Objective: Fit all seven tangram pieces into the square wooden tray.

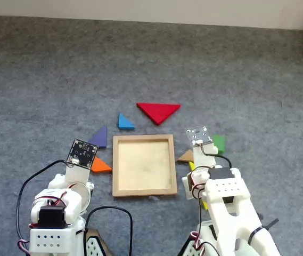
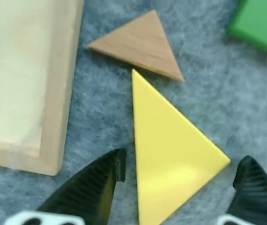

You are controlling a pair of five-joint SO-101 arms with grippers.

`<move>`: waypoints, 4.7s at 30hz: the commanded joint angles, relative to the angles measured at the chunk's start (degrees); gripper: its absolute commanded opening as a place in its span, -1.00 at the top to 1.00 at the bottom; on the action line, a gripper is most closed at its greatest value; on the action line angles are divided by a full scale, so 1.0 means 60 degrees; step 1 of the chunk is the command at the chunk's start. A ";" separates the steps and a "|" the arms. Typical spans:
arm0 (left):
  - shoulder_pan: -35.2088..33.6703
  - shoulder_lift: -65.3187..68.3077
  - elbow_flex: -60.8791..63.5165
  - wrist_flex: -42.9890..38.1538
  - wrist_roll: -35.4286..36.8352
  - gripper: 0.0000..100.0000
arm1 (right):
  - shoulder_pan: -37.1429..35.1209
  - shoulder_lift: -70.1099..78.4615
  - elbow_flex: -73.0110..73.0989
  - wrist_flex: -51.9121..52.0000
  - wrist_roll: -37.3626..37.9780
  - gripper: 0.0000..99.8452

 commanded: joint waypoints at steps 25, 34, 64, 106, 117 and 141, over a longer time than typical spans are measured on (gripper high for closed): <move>0.0168 -0.0183 0.0183 0.0044 0.0073 0.99 | -0.0125 -0.0037 -0.0315 0.0564 0.0308 0.29; 0.0168 -0.0183 0.0183 0.0044 0.0073 0.99 | -0.0535 -0.0037 -0.0784 0.0564 0.0454 0.29; 0.0168 -0.0183 0.0183 0.0044 0.0073 0.99 | -0.0286 -0.0007 -0.1414 0.1179 0.0381 0.29; 0.0168 -0.0183 0.0183 0.0044 0.0073 0.99 | -0.0286 0.3656 -0.2850 0.1385 -0.0103 0.29; 0.0168 -0.0183 0.0183 0.0044 0.0073 0.99 | -0.0286 0.3582 -0.2645 0.1106 -0.0088 0.49; 0.0168 -0.0183 0.0183 0.0044 0.0073 0.99 | -0.0286 -0.0286 -0.3201 0.3773 -0.0044 0.60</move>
